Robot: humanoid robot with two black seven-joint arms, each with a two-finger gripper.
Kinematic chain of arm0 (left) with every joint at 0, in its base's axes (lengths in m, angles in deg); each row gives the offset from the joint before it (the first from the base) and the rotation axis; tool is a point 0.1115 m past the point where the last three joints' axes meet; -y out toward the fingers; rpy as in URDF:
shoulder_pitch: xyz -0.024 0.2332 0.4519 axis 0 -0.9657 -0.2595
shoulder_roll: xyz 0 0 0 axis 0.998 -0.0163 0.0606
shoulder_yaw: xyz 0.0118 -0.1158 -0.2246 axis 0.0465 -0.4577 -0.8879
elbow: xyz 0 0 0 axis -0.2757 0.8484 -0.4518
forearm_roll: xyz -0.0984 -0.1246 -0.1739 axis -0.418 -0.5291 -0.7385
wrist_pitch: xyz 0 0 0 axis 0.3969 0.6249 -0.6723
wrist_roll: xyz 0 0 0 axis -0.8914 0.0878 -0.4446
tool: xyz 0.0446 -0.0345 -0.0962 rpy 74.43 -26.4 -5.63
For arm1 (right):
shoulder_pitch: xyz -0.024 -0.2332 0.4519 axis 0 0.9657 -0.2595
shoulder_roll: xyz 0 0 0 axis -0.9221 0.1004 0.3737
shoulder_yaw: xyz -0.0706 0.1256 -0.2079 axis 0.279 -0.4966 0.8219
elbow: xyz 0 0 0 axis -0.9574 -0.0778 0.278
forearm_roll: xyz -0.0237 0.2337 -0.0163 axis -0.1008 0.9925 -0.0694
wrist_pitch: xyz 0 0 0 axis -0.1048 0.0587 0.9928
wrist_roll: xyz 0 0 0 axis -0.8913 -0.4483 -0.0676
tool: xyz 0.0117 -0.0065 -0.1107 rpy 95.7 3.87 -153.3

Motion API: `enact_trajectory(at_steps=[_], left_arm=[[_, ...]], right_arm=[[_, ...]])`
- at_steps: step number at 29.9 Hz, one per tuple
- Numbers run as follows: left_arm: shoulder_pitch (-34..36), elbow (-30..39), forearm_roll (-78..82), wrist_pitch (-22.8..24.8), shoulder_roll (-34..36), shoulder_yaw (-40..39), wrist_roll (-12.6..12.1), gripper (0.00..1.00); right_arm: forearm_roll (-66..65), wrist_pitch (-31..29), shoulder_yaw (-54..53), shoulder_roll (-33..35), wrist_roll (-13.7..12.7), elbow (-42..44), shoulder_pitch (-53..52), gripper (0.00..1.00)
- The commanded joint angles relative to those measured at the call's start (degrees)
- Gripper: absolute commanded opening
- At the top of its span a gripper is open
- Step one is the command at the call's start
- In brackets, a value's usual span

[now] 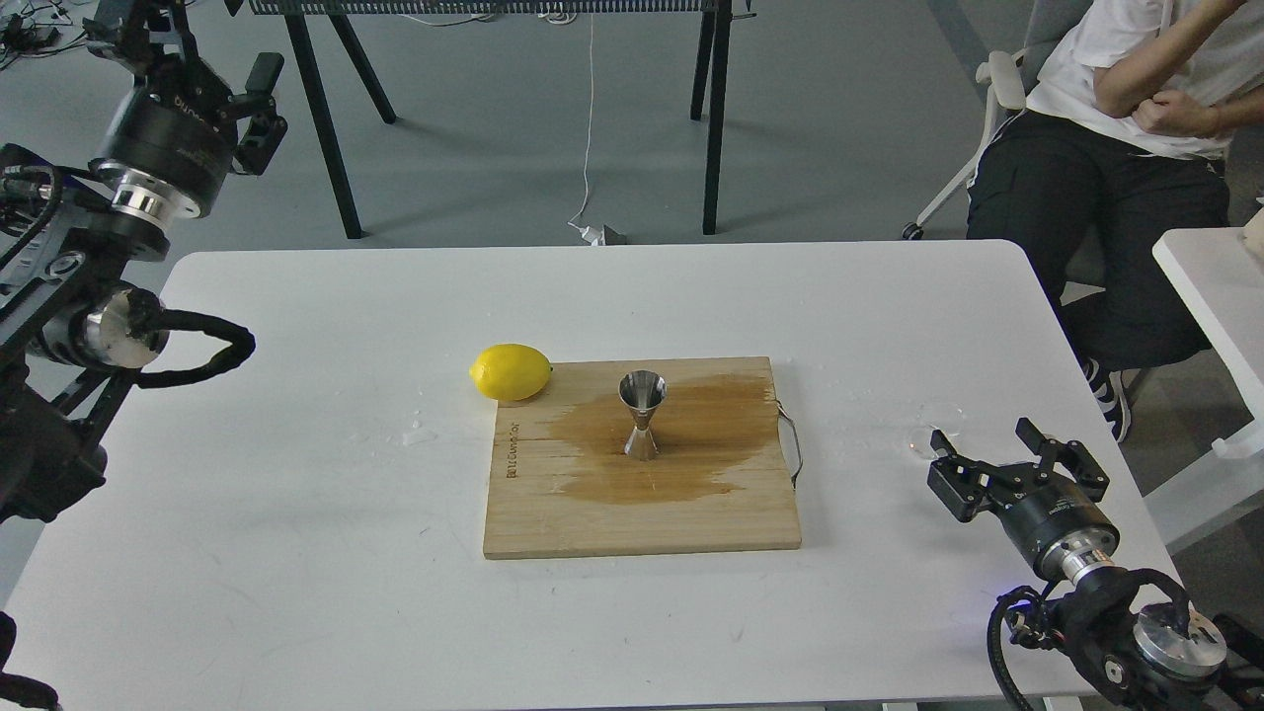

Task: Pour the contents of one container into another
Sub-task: 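Move the right gripper to the small clear glass and grasp it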

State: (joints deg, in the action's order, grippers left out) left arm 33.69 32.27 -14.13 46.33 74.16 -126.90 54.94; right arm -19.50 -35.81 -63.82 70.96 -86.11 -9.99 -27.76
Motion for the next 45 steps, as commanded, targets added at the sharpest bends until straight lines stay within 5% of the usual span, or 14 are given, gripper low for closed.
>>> enact_trajectory(at_steps=[1,7,31,45], left_arm=[[-0.38,0.0,0.0,-0.01,0.0,-0.2,0.01,1.0],[-0.47,0.09,0.0,-0.01,0.0,-0.02,2.12,1.0],[-0.99,0.0,0.0,-0.27,-1.06,0.15,2.12,1.0],[-1.17,0.0,0.0,-0.27,-1.14,0.15,2.12,1.0]], right_arm=[[-0.07,4.83,-1.05,-0.46,-0.01,-0.1,-0.55,1.0],[-0.24,5.19,-1.14,-0.47,-0.01,0.69,-0.89,1.0],[-2.88,8.0,-0.18,-7.76,-1.42,12.56,-8.63,0.99],[-4.02,7.74,-0.53,-9.96,-1.5,15.46,-10.3,0.84]])
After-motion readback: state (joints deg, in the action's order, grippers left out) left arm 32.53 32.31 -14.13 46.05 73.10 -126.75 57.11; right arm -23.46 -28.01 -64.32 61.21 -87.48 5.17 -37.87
